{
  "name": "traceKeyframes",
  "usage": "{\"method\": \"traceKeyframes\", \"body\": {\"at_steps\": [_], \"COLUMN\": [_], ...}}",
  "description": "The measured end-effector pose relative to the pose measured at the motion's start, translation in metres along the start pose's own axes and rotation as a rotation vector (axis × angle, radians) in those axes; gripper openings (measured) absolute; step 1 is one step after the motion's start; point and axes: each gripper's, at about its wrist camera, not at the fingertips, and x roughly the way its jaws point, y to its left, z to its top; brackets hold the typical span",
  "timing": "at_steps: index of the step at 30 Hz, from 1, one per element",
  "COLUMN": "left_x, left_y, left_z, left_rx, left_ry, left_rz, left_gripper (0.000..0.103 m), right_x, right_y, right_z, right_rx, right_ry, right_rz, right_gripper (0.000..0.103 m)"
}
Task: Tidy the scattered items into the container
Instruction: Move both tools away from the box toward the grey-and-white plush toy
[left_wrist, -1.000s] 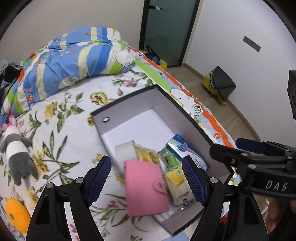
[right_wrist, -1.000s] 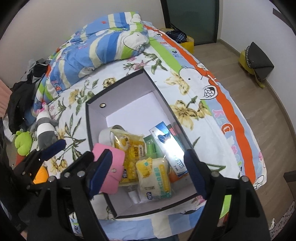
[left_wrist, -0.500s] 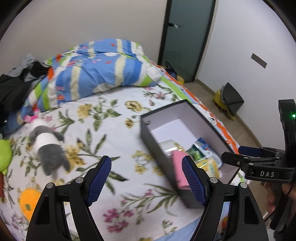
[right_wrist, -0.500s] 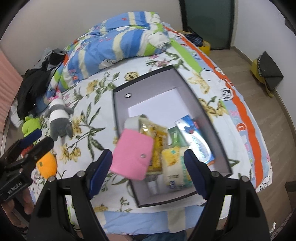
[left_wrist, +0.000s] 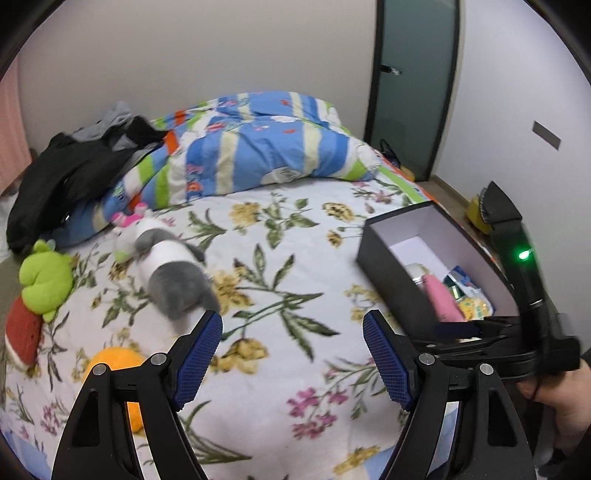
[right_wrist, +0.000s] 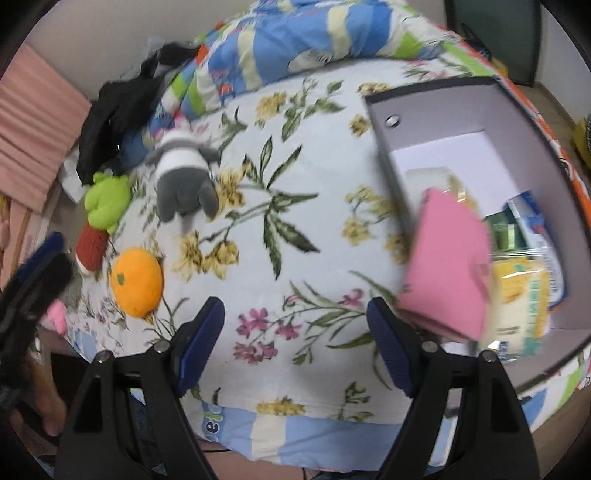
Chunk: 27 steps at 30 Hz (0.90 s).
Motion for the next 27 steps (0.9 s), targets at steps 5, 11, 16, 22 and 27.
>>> {"method": "traceKeyframes", "body": {"at_steps": [5, 11, 16, 22, 27], "left_x": [0.001, 0.007, 0.010, 0.008, 0.006], "left_y": [0.038, 0.091, 0.141, 0.213, 0.269], "left_z": [-0.020, -0.037, -0.056, -0.086, -0.111], "left_rx": [-0.024, -0.088, -0.153, -0.267, -0.342], "left_ry": [0.012, 0.036, 0.059, 0.088, 0.108], "left_rz": [0.055, 0.103, 0.155, 0.219, 0.270], "left_gripper": [0.079, 0.079, 0.079, 0.079, 0.079], "right_x": [0.023, 0.005, 0.005, 0.019, 0.041], "right_y": [-0.018, -0.057, -0.021, 0.035, 0.098], "right_z": [0.003, 0.013, 0.017, 0.025, 0.026], "right_rx": [0.011, 0.095, -0.019, -0.082, -0.186], "right_ry": [0.019, -0.033, -0.046, -0.034, 0.008], "right_rz": [-0.083, -0.115, -0.174, -0.097, -0.057], "right_gripper": [0.072, 0.052, 0.076, 0.077, 0.077]}}
